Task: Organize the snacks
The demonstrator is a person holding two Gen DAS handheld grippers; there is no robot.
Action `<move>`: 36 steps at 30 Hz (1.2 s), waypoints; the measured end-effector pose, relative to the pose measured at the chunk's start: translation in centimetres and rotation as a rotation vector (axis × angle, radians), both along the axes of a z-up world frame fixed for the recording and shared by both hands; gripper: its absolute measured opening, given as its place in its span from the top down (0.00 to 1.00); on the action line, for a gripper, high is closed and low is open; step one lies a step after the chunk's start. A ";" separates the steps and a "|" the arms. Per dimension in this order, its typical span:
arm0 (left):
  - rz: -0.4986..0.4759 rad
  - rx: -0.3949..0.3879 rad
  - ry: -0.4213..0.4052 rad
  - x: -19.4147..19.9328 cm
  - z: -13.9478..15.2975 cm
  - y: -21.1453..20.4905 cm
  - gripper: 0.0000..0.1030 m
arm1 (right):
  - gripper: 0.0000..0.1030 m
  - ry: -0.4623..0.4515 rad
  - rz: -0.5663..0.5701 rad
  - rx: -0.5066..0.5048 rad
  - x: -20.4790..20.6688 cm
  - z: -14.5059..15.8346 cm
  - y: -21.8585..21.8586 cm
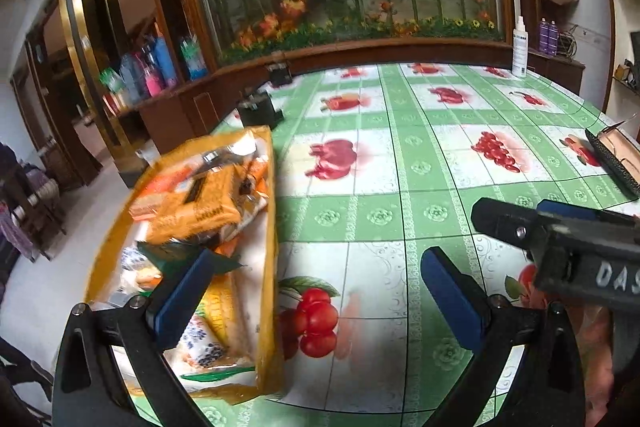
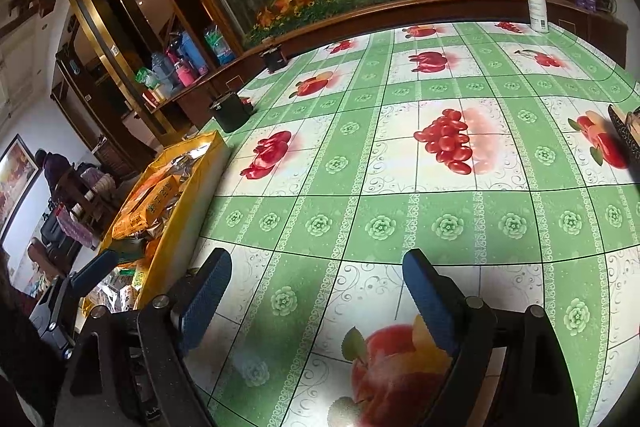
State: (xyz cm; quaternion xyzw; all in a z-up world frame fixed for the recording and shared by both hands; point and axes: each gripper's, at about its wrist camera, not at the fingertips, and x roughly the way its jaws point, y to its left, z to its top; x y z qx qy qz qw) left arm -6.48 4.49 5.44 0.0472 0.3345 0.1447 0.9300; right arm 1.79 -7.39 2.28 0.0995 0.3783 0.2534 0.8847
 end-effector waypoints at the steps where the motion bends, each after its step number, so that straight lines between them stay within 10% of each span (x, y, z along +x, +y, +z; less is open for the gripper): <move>1: -0.004 0.022 -0.017 -0.3 0.1 -0.4 0.00 | 0.12 -0.006 -0.011 0.002 -0.1 0.1 -0.2; 7: -0.091 0.034 -0.014 -0.7 0.4 -1.3 0.00 | 0.12 -0.030 -0.059 0.006 -0.2 0.6 -1.1; 15: 0.065 0.053 -0.064 -2.3 1.8 2.4 0.00 | 0.12 -0.095 -0.085 -0.006 -1.0 1.4 -1.3; 36: 0.284 0.120 -0.045 -5.3 2.7 10.0 0.00 | 0.10 -0.401 0.211 -0.266 -7.7 2.0 6.7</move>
